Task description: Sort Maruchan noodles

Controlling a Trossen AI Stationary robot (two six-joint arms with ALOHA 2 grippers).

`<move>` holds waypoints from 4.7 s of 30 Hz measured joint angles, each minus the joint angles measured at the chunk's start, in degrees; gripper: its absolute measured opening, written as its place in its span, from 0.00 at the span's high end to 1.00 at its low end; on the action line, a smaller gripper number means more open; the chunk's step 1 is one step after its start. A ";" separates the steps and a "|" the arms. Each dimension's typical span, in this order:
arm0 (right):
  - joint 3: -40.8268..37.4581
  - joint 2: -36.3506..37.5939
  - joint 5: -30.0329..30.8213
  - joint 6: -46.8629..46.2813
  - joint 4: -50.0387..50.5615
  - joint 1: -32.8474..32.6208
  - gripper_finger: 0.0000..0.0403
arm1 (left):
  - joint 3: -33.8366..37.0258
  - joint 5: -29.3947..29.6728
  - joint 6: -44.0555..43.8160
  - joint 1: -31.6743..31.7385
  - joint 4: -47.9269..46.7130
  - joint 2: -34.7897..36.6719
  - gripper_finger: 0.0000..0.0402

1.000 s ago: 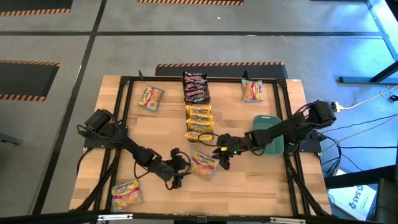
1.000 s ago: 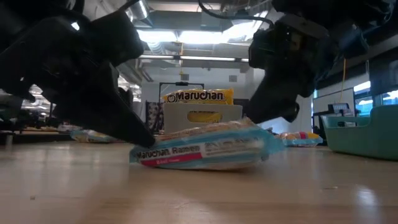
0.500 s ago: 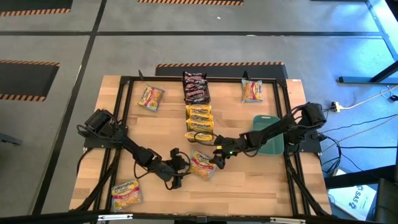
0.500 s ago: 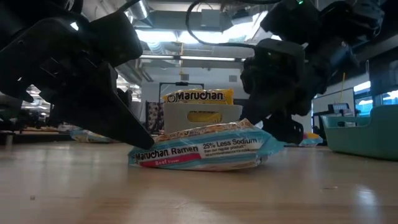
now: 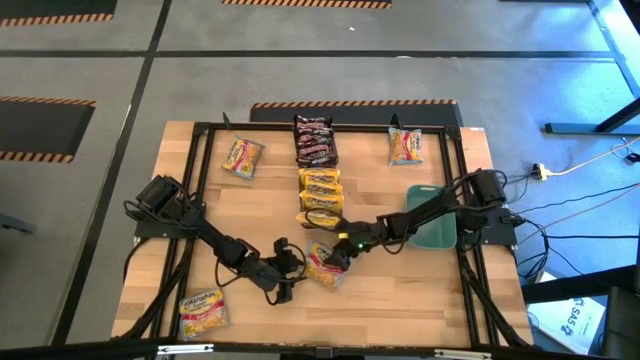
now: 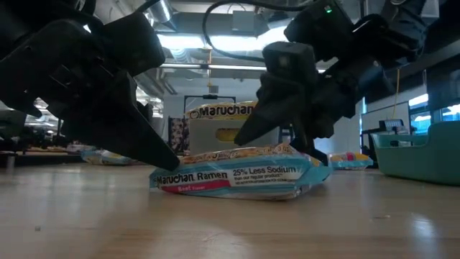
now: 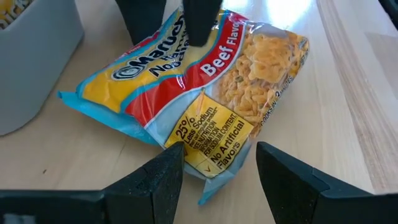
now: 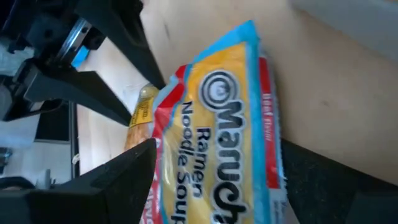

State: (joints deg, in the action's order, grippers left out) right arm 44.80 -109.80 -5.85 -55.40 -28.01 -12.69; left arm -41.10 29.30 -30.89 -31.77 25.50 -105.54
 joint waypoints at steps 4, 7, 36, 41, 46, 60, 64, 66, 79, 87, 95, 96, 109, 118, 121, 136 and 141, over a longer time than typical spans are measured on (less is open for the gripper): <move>1.87 -0.63 -3.13 1.22 0.42 -0.27 0.21 | 0.00 0.08 0.00 0.02 -0.03 0.00 0.52; 2.86 -0.79 -6.01 1.94 1.18 -0.72 0.21 | 0.00 0.06 0.02 0.00 -0.04 0.00 0.52; 2.88 -0.82 -2.64 8.87 -0.72 -3.25 0.74 | 0.00 -2.62 1.36 -0.96 -0.68 3.85 0.52; 2.91 -0.72 -2.60 10.71 -0.72 -3.23 0.84 | 0.02 -2.71 2.14 -1.84 -3.47 6.73 0.52; 2.91 -0.27 -3.28 11.02 -0.31 -3.52 0.91 | 0.02 -2.61 2.08 -3.10 -6.31 9.18 0.52; 2.93 13.42 -6.42 18.78 16.86 -3.52 0.92 | 0.00 -2.87 1.84 -4.46 -7.52 10.23 0.52; 2.93 19.40 -3.35 20.65 27.32 -3.52 0.92 | 0.00 -2.93 1.50 -4.42 -7.66 10.23 0.52; 2.92 22.84 -1.88 21.56 31.36 -3.52 0.92 | 0.00 -2.96 1.44 -4.42 -7.88 10.23 0.52; 2.93 48.08 12.28 25.83 67.42 -3.39 0.92 | 0.00 -3.06 1.42 -4.37 -8.74 10.23 0.52; 2.93 57.51 21.19 26.07 80.89 -3.39 0.92 | 0.00 -3.21 1.46 -3.72 -8.74 10.23 0.52; 2.93 59.92 24.41 27.42 89.59 -3.41 0.92 | 0.00 -3.29 1.49 -3.55 -9.05 10.23 0.52; 2.93 60.16 24.66 27.42 91.02 -3.41 0.92 | 0.00 -3.31 1.51 -3.44 -9.05 10.23 0.52; 2.94 60.55 32.28 27.41 104.51 -3.41 0.92 | 0.00 -3.28 1.49 -3.34 -9.03 10.21 0.52; 2.93 60.57 32.89 27.97 109.19 -3.41 0.92 | 0.00 -3.28 1.51 -3.27 -9.02 10.21 0.52; 2.93 60.57 34.31 30.14 109.28 -3.41 0.92 | 0.00 -3.26 1.49 -3.06 -9.01 10.21 0.52; -0.58 57.16 33.78 34.38 106.27 -3.41 0.92 | 0.00 -3.26 1.53 -3.08 -9.16 10.19 0.52; -0.71 51.66 33.18 34.76 105.93 -1.33 0.92 | 0.00 -3.26 1.55 -3.08 -9.18 10.19 0.52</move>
State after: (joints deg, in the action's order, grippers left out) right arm 44.08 -58.14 27.33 -20.64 77.92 -14.02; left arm -41.10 26.05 -29.34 -34.85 16.32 -95.35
